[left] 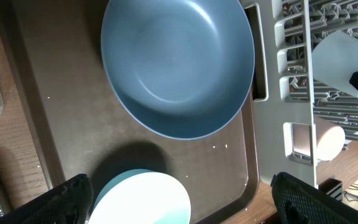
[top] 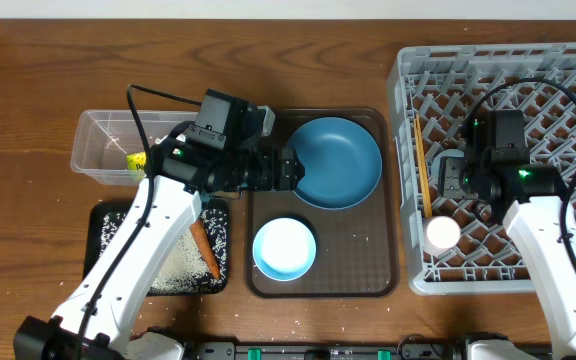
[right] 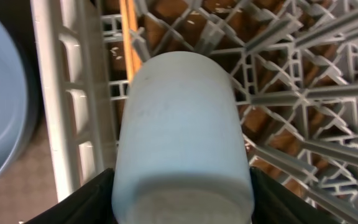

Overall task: Sort waste into correct bins and load items into the dishwasher rack
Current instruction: 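Lower the blue cup upside down into the rack beside the chopsticks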

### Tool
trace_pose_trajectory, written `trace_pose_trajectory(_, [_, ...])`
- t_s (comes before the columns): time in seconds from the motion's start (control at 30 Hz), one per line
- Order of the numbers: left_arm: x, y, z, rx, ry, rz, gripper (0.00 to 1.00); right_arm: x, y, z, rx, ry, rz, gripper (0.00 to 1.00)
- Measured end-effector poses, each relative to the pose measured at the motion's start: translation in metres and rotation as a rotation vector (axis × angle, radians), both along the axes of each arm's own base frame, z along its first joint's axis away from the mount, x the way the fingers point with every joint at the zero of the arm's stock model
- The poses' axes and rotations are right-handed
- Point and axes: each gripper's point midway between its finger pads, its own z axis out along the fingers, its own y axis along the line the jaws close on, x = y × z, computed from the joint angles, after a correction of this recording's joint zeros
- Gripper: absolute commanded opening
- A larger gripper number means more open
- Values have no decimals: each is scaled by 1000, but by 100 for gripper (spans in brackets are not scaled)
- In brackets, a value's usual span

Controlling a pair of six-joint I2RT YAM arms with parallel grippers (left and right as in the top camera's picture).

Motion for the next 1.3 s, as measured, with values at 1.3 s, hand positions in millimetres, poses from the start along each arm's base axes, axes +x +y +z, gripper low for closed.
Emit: trace_pose_trajectory(1.3, [0,0,0,0,0,0,94,-3,3,-1,14,13,12,49])
